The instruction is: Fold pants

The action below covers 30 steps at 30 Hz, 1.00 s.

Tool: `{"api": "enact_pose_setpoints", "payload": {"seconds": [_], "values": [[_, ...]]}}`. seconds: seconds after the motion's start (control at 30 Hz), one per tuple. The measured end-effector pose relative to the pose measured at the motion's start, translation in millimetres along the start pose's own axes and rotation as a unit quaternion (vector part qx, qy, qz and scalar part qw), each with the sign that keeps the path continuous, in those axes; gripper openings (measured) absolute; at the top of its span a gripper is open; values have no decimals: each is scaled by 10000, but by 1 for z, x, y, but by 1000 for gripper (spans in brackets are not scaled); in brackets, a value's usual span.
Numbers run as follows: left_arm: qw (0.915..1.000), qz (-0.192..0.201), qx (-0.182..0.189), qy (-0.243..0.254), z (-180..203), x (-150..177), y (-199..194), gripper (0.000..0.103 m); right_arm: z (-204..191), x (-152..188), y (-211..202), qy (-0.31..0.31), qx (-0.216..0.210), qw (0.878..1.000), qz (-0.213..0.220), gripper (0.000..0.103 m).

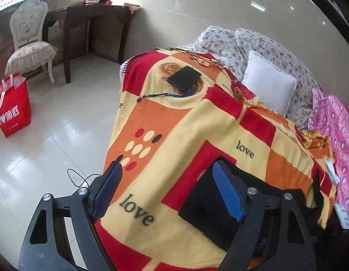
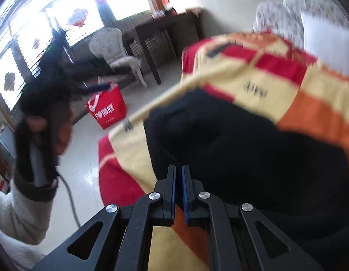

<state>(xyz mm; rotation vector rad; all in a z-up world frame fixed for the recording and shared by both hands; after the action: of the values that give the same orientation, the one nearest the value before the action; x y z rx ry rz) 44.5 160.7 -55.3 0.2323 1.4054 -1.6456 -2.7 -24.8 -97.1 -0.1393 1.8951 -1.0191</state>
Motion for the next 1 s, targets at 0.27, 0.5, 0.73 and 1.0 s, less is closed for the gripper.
{"api": "enact_pose_setpoints", "payload": {"seconds": [0.27,0.5,0.73,1.0], "values": [[9976,-312,316,526,58,36,16,83,37,8,-53,675,246,9968,357,38],[9936,-404,249,1025,88,58,36,83,220,28,-168,1687,2970,9387,465,67],[9912,-499,76,1222,95,72,52,83,339,41,-166,2637,3445,9006,248,67],[9923,-594,98,1081,91,71,56,83,373,49,-149,2884,3338,8974,123,4]]}}
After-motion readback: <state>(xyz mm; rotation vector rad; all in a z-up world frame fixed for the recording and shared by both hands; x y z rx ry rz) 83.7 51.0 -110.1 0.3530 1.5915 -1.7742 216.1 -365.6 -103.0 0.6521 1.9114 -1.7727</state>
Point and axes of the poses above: each gripper's, at about its wrist camera, not at the fingertips, and y roughly the way its jaws point, z to its right, x to its underside, the point moved 10 cm from there along y, roughly the way its jaws point, and after that the axes turned 7 degrees about -y, right-handed, at the moved point
